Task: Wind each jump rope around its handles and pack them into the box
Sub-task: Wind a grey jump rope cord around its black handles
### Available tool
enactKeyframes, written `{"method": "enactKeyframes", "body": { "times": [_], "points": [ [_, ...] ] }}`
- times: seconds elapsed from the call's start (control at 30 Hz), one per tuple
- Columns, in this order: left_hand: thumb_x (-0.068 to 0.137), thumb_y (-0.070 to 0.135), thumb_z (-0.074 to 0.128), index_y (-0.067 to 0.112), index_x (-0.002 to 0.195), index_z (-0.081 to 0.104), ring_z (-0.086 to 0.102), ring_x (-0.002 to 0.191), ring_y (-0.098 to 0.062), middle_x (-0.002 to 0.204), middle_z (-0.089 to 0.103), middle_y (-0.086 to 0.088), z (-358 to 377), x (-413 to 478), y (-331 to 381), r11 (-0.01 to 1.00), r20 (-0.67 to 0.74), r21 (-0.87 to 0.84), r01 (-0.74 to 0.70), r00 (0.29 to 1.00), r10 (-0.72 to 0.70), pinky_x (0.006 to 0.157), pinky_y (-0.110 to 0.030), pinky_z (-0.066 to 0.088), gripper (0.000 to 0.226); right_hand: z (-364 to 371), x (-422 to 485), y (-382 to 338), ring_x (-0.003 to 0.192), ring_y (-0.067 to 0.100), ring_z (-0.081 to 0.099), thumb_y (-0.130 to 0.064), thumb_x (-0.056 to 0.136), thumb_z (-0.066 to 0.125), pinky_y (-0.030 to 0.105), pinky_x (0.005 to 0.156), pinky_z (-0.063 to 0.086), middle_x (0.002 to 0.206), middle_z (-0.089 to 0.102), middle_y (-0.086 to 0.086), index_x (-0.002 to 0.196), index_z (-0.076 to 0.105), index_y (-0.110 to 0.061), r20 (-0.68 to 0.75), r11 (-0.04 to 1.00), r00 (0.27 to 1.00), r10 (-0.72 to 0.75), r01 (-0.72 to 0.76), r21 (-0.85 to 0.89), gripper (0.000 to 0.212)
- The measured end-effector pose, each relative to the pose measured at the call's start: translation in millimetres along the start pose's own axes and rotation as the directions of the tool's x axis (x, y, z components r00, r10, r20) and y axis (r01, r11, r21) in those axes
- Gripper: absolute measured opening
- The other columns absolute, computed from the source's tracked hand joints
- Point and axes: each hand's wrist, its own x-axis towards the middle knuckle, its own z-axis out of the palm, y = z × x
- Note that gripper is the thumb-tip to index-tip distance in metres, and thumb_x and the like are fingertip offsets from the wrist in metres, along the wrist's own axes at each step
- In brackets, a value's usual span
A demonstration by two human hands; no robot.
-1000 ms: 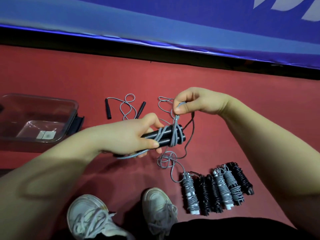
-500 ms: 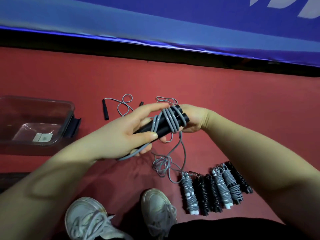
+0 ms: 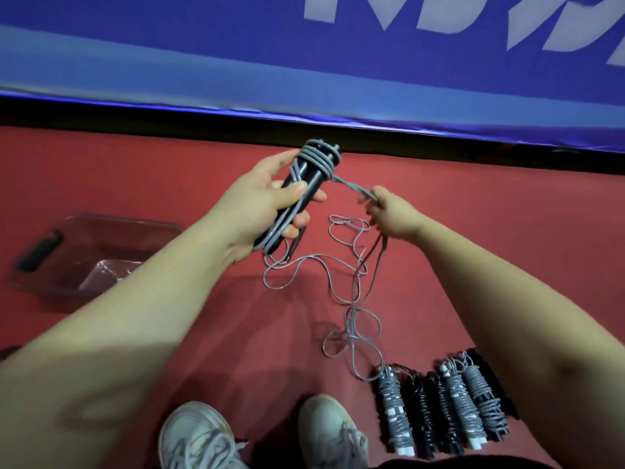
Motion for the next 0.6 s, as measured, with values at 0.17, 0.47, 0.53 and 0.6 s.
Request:
{"method": "enactKeyframes", "body": {
  "times": [0.17, 0.47, 0.53, 0.6],
  "points": [
    [0.098, 0.004, 0.035, 0.016, 0.124, 0.048, 0.045, 0.048, -0.012, 0.084, 0.066, -0.009, -3.5, 7.3, 54.5, 0.968, 0.067, -0.227, -0.106, 0.99, 0.124, 0.039, -0.016, 0.033, 0.031, -17.5, 5.8, 19.2, 0.102, 0.031, 0.053, -0.016, 0.092, 0.05, 0.04, 0.081, 0.041, 0.109, 0.055, 0.012, 0.113, 0.056, -0.012, -0.385, 0.968, 0.921, -0.067, -0.034, -0.25, 0.022],
    [0.098, 0.002, 0.039, 0.011, 0.136, 0.042, 0.047, 0.049, -0.016, 0.087, 0.063, -0.016, 14.1, 26.7, 72.9, 0.993, 0.006, -0.092, -0.068, 0.998, 0.069, 0.04, -0.019, 0.034, 0.039, -2.1, 5.3, 4.5, 0.097, 0.016, 0.048, 0.012, 0.083, 0.045, 0.019, 0.066, 0.041, 0.128, 0.049, 0.015, 0.143, 0.029, -0.011, 0.032, 0.817, 0.954, 0.298, -0.272, 0.509, 0.066],
    [0.098, 0.002, 0.039, 0.012, 0.138, 0.04, 0.047, 0.048, -0.016, 0.087, 0.063, -0.016, 16.0, 33.2, 65.4, 0.995, 0.007, -0.085, -0.045, 0.999, 0.045, 0.04, -0.018, 0.034, 0.041, -7.9, 9.0, -32.7, 0.118, 0.011, 0.041, 0.008, 0.082, 0.052, 0.022, 0.088, 0.041, 0.145, 0.035, 0.009, 0.144, 0.025, -0.018, -0.063, 0.727, 0.996, 0.056, 0.003, 0.687, 0.072],
    [0.098, 0.002, 0.039, 0.013, 0.14, 0.039, 0.047, 0.048, -0.016, 0.086, 0.061, -0.015, 18.9, 35.3, 59.1, 0.995, 0.026, -0.098, -0.017, 0.999, 0.02, 0.039, -0.018, 0.034, 0.044, -5.1, 4.9, -68.4, 0.124, 0.006, 0.042, -0.004, 0.083, 0.06, 0.026, 0.103, 0.038, 0.139, 0.043, 0.005, 0.139, 0.03, -0.016, -0.046, 0.661, 0.989, -0.14, 0.127, 0.74, 0.066]
  ]
}}
